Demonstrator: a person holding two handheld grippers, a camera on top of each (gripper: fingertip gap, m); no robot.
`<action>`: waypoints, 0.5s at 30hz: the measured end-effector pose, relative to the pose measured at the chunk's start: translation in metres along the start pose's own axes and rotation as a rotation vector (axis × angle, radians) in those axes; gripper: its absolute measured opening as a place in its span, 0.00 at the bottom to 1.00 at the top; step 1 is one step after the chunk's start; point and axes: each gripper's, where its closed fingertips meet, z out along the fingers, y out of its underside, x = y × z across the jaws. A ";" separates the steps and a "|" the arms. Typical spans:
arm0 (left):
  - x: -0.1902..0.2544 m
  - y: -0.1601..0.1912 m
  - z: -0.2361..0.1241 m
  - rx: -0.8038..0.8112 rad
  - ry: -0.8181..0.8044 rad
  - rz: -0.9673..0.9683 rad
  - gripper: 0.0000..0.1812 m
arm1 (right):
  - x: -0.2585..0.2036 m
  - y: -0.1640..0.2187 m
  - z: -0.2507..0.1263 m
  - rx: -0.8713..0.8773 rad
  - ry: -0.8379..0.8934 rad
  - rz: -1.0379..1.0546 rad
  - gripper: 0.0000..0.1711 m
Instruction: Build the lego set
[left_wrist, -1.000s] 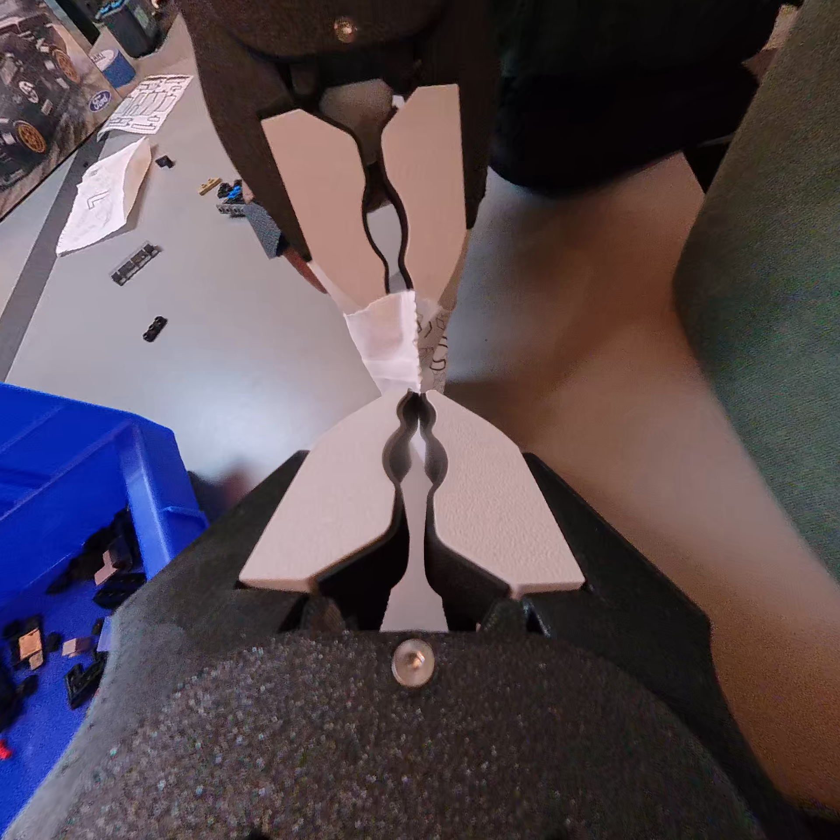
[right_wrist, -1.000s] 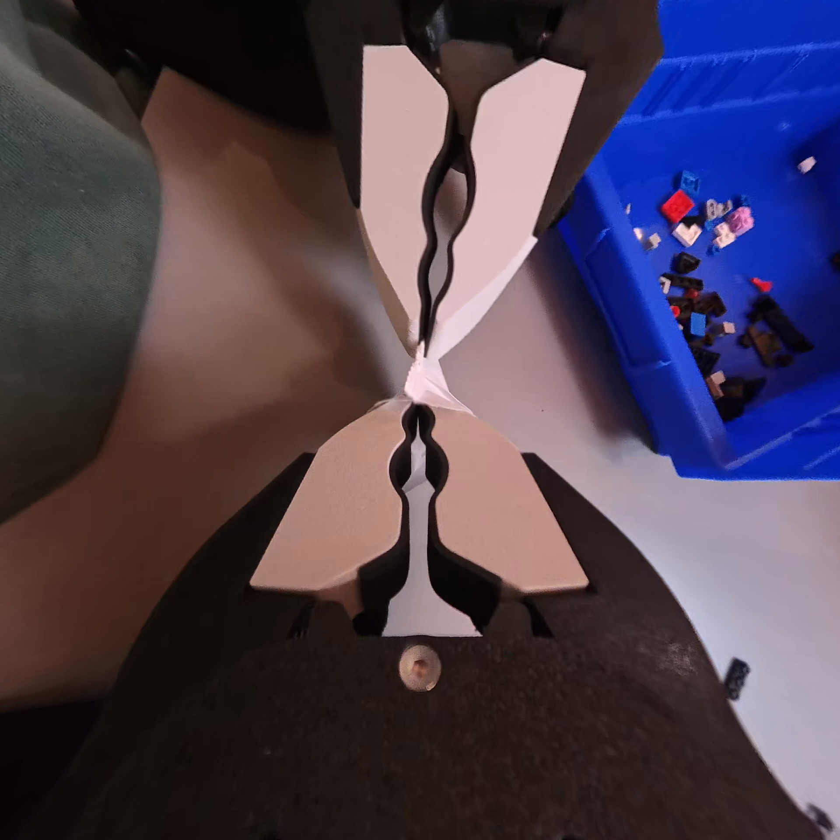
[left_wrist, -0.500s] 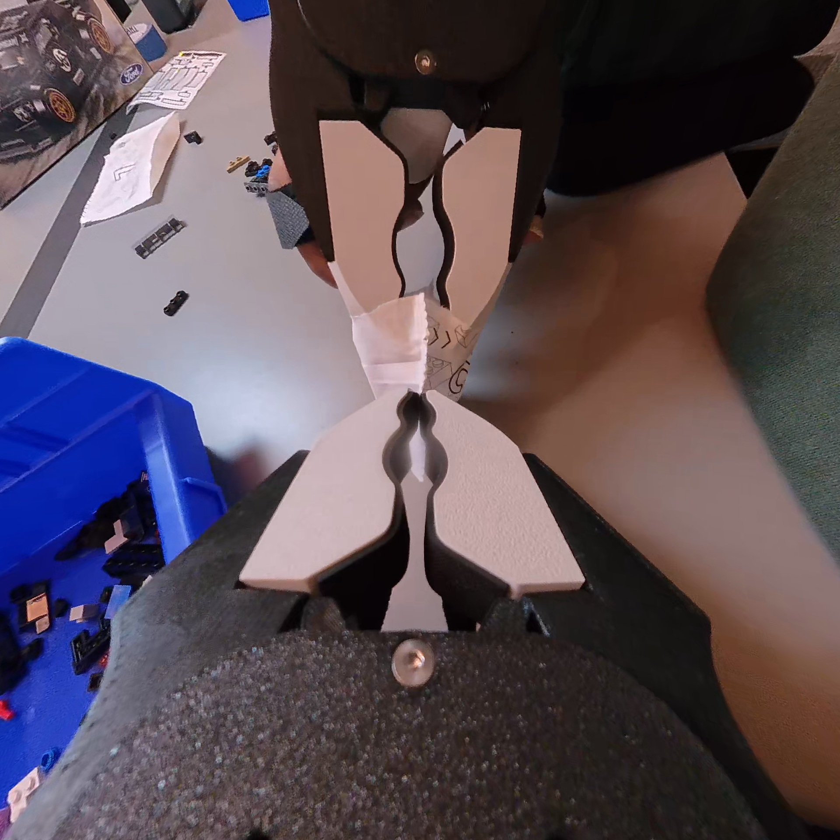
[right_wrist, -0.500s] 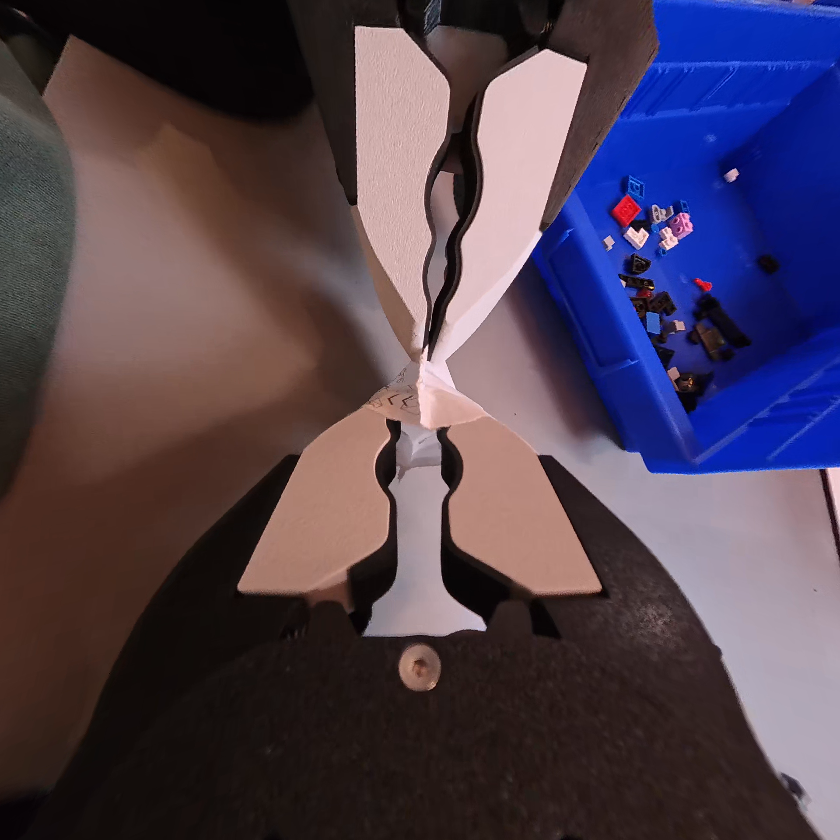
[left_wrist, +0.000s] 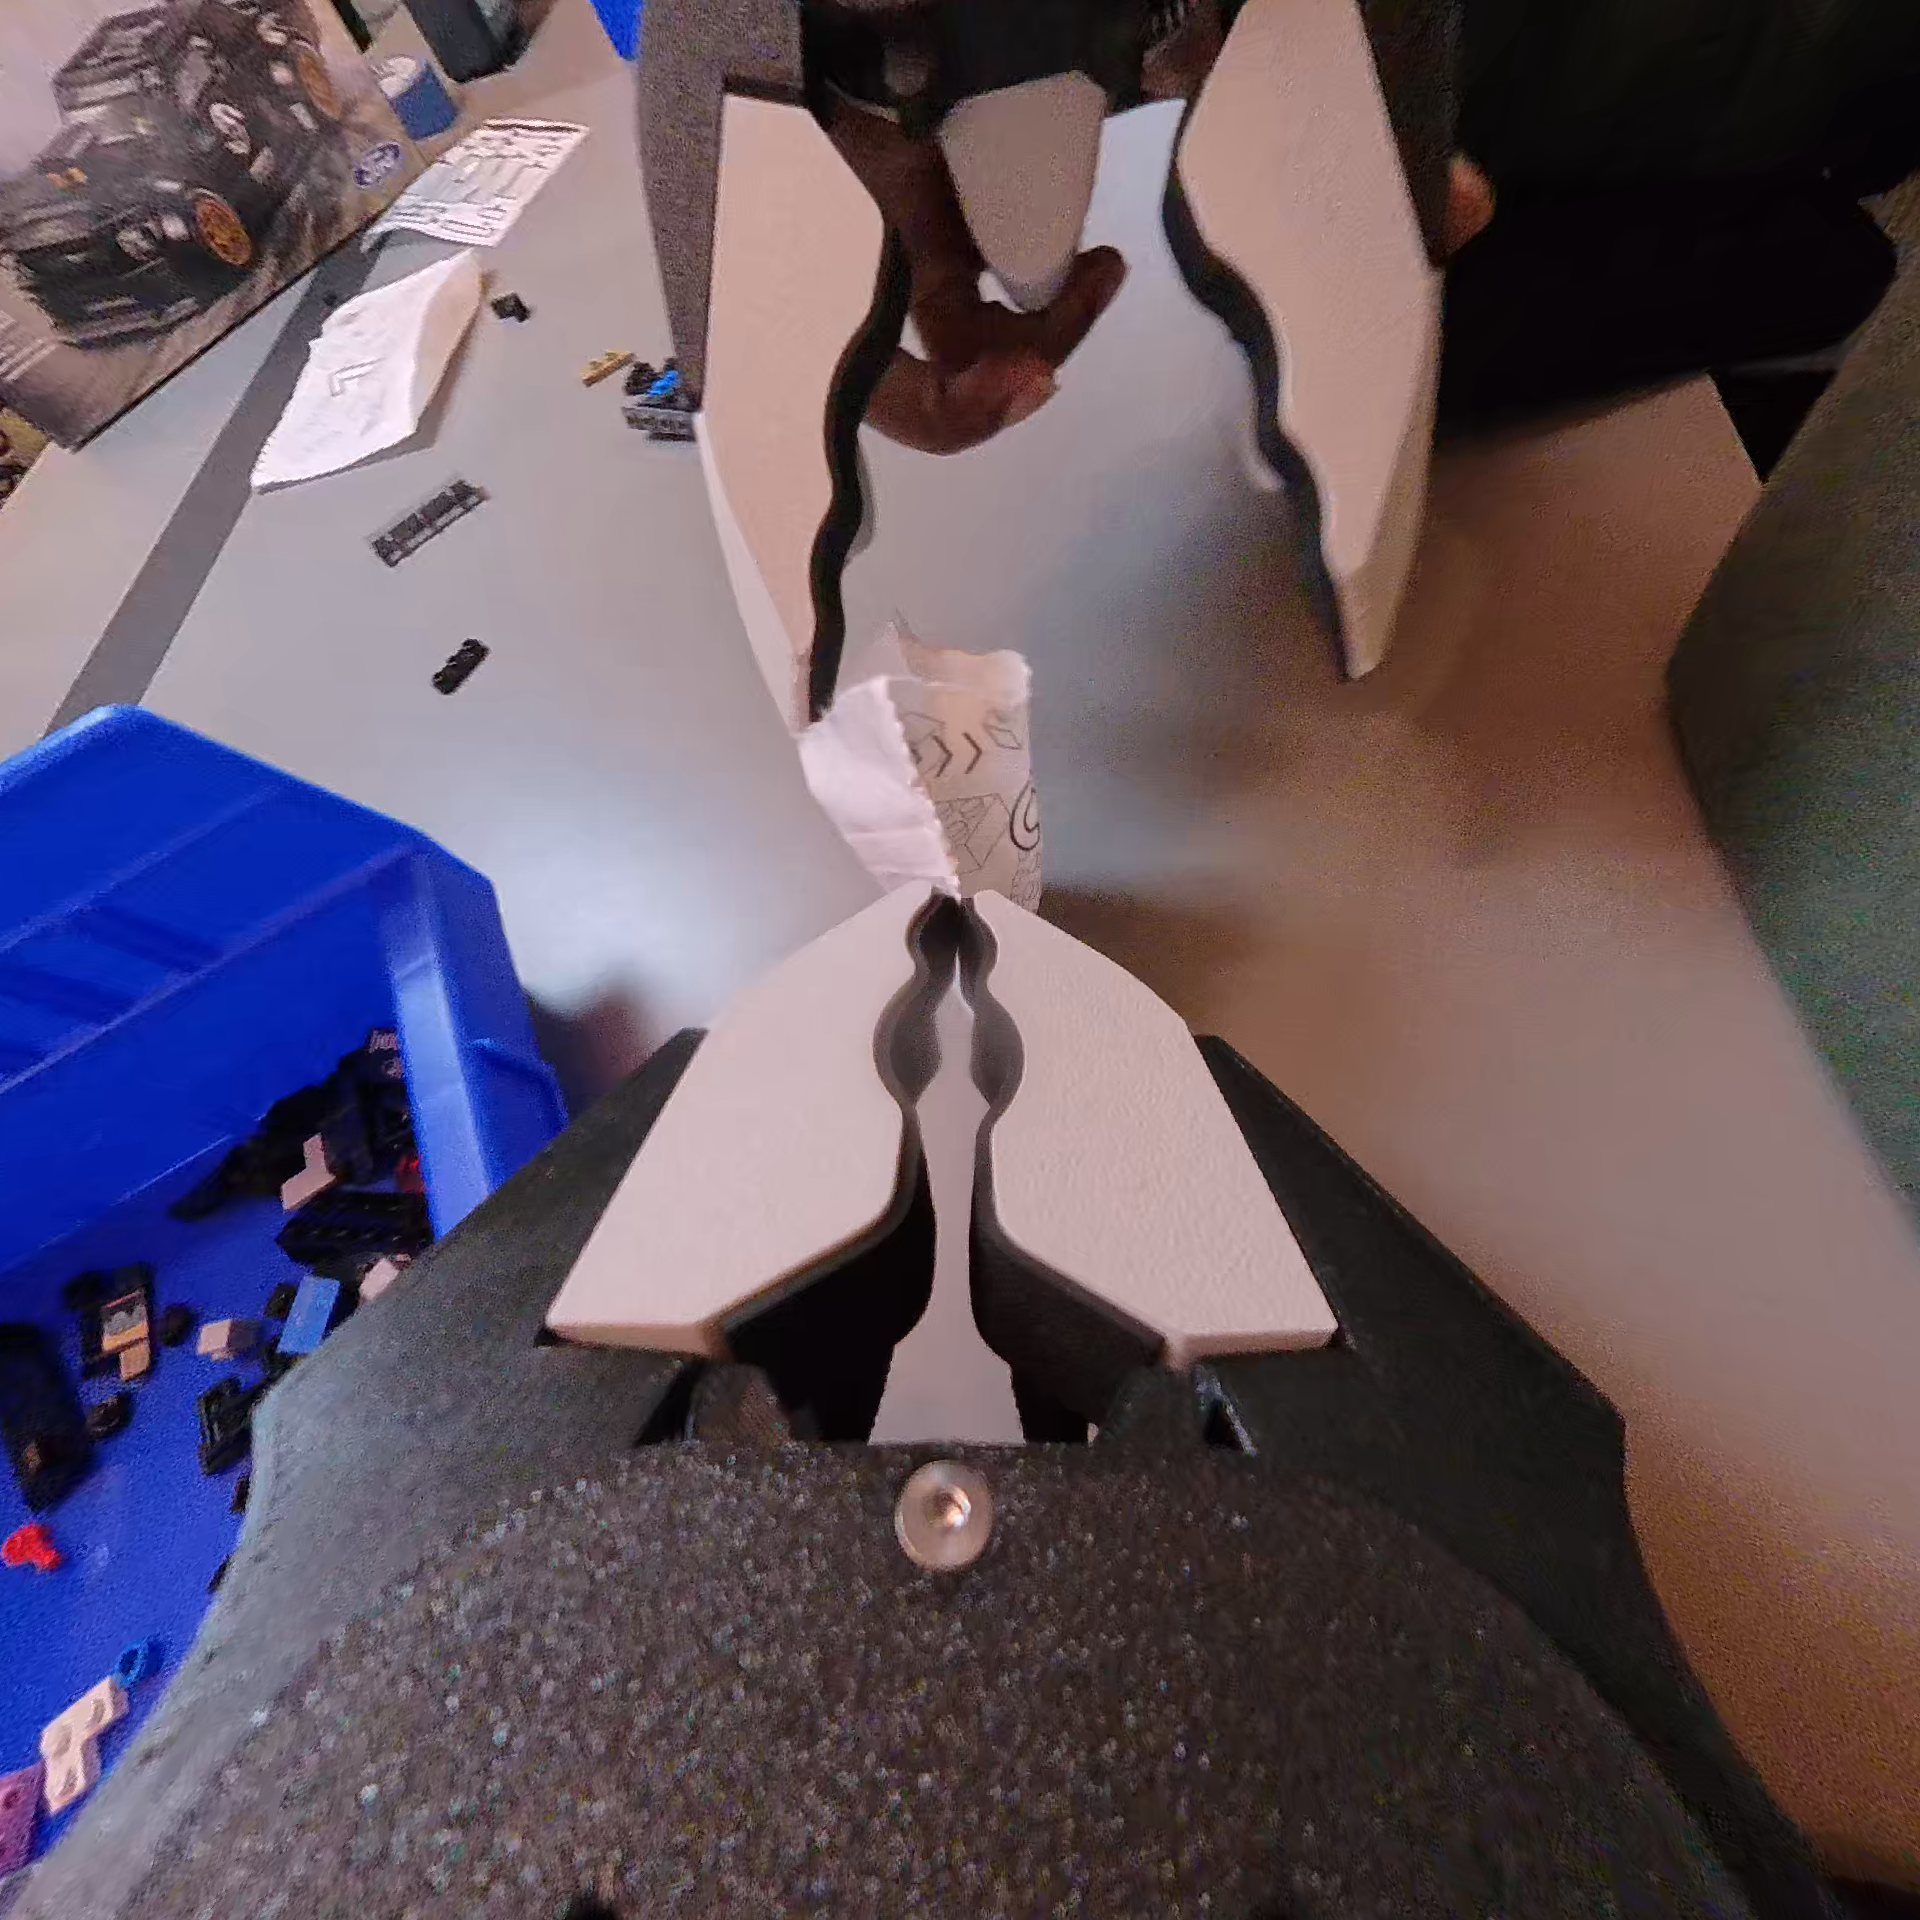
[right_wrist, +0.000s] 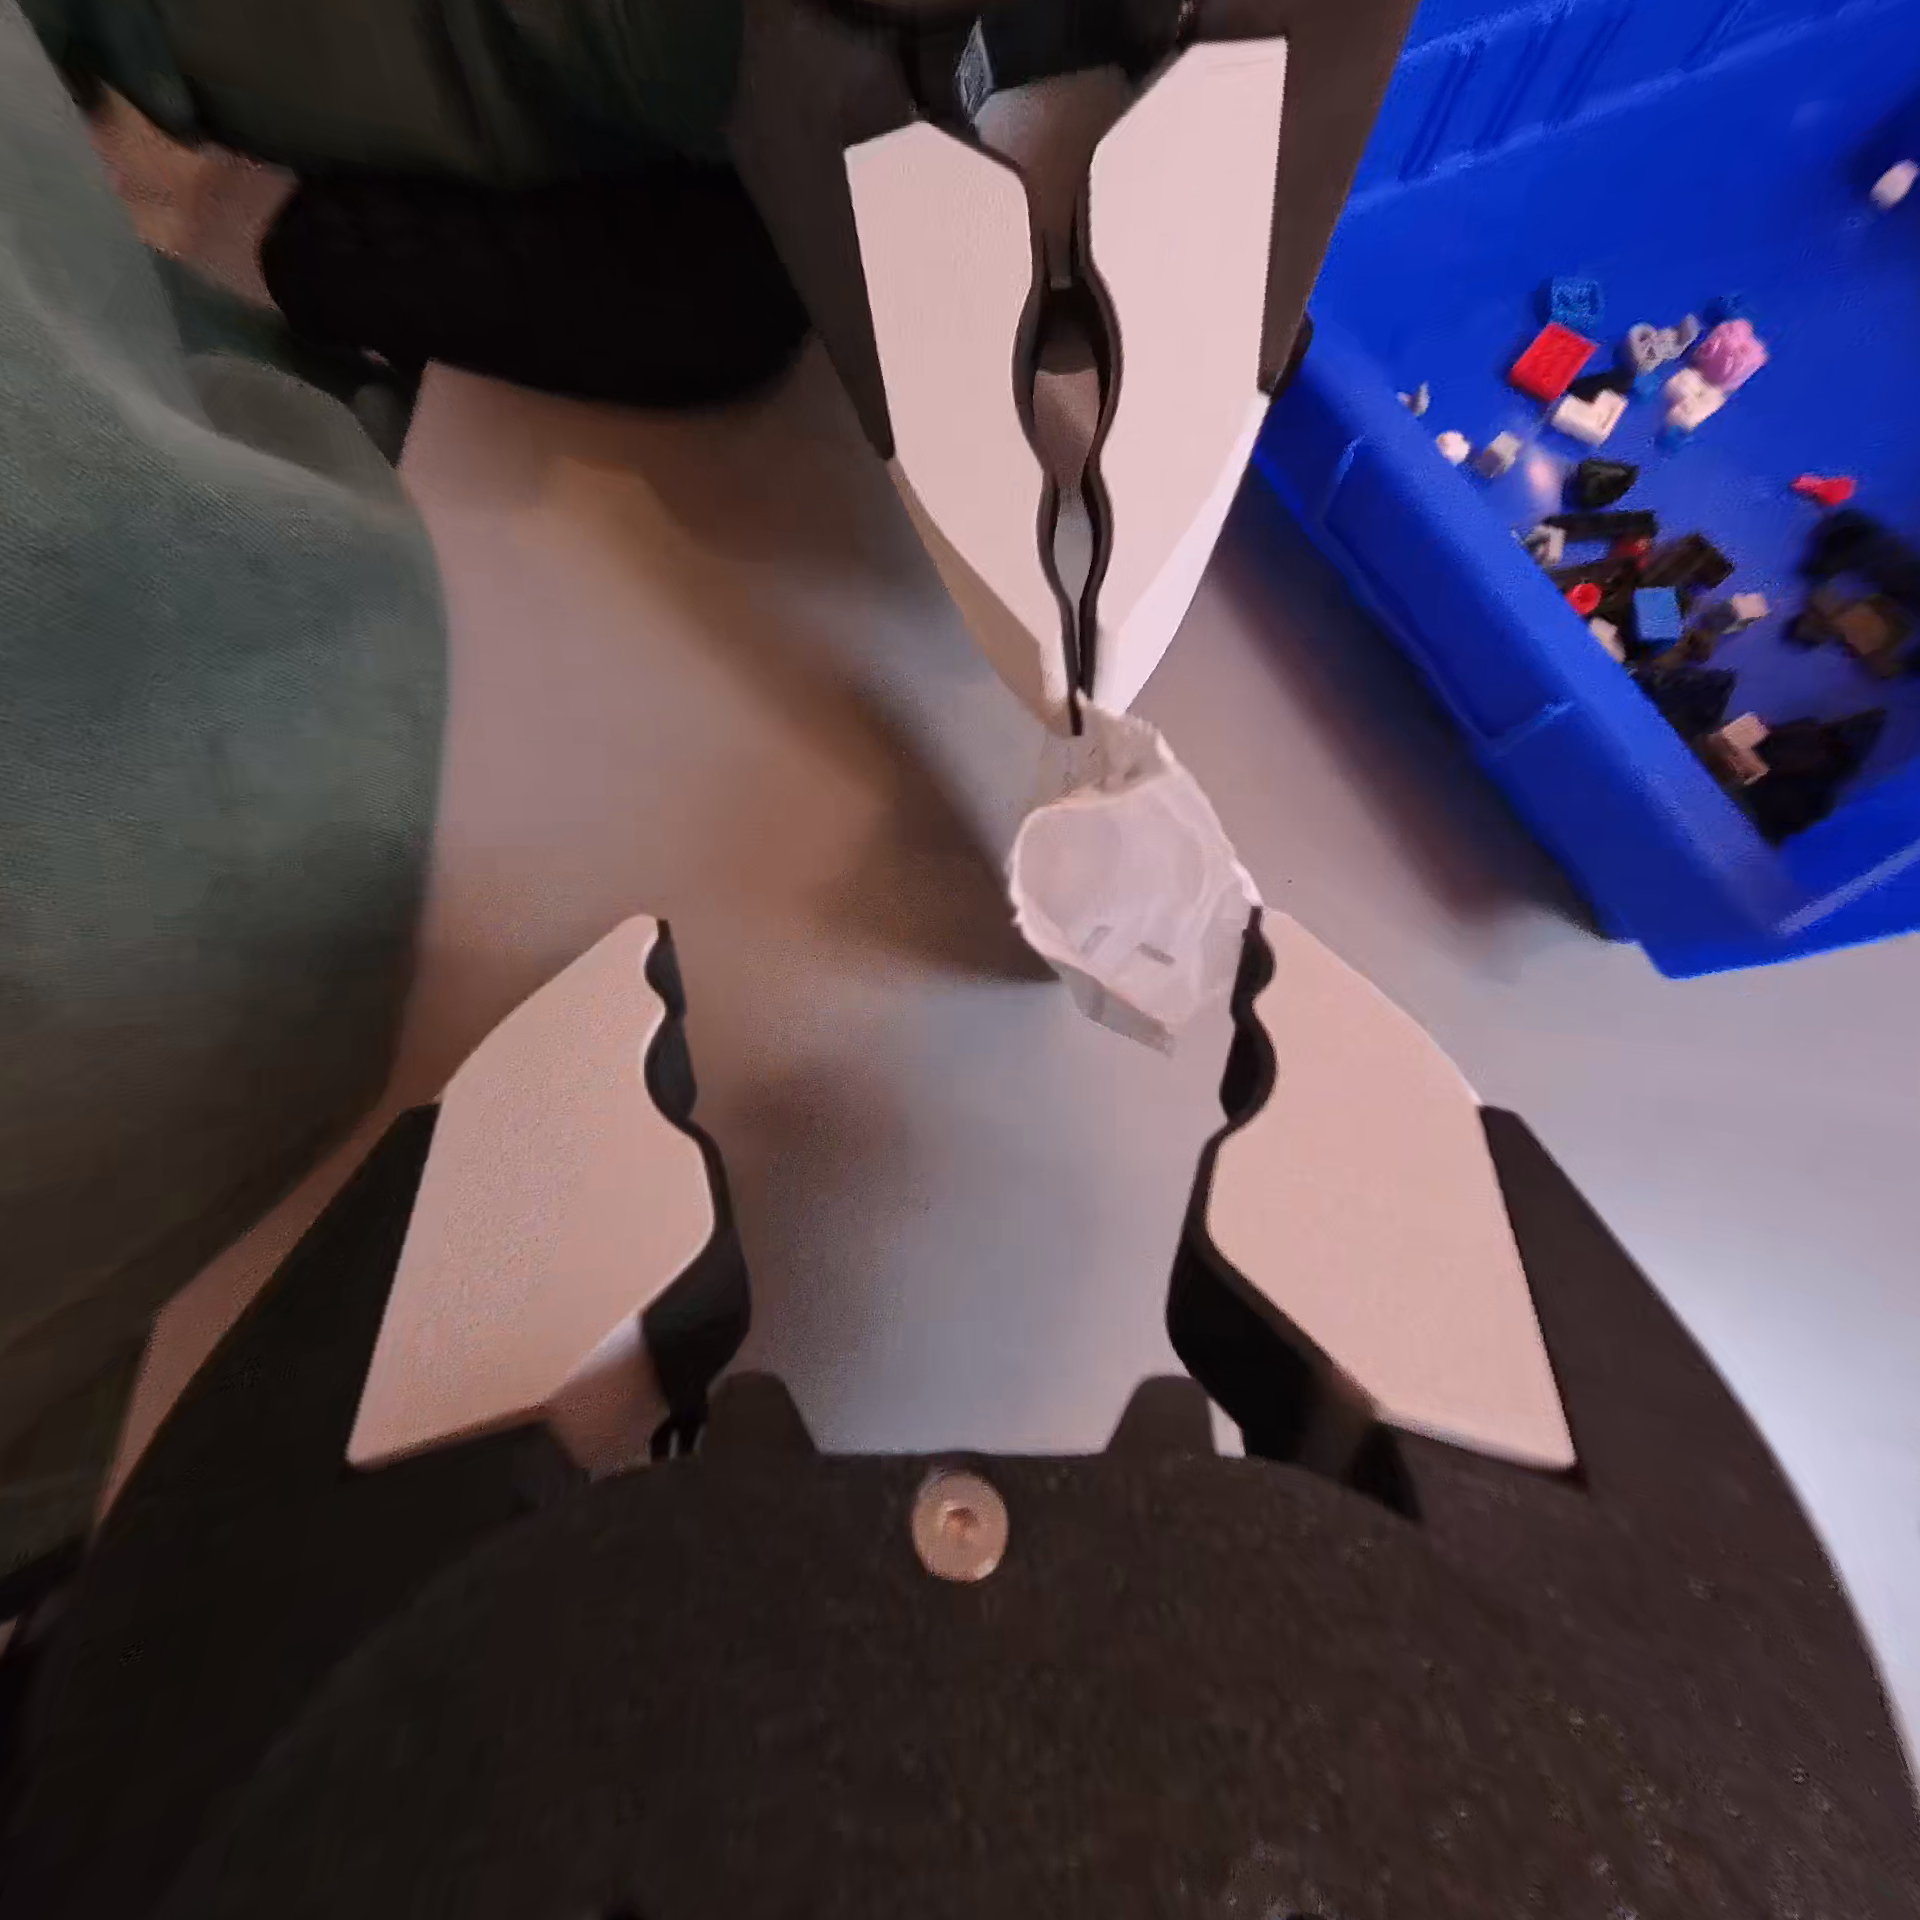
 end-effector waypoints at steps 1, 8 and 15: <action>-0.003 0.000 -0.002 0.008 -0.003 -0.014 0.00 | 0.002 -0.002 -0.004 0.029 0.006 0.011 0.58; -0.013 -0.024 -0.020 0.218 -0.001 -0.088 0.00 | 0.036 -0.010 -0.029 0.242 0.094 0.058 0.44; -0.023 -0.050 -0.045 0.463 0.001 -0.170 0.00 | 0.034 -0.039 -0.040 0.509 0.050 0.061 0.20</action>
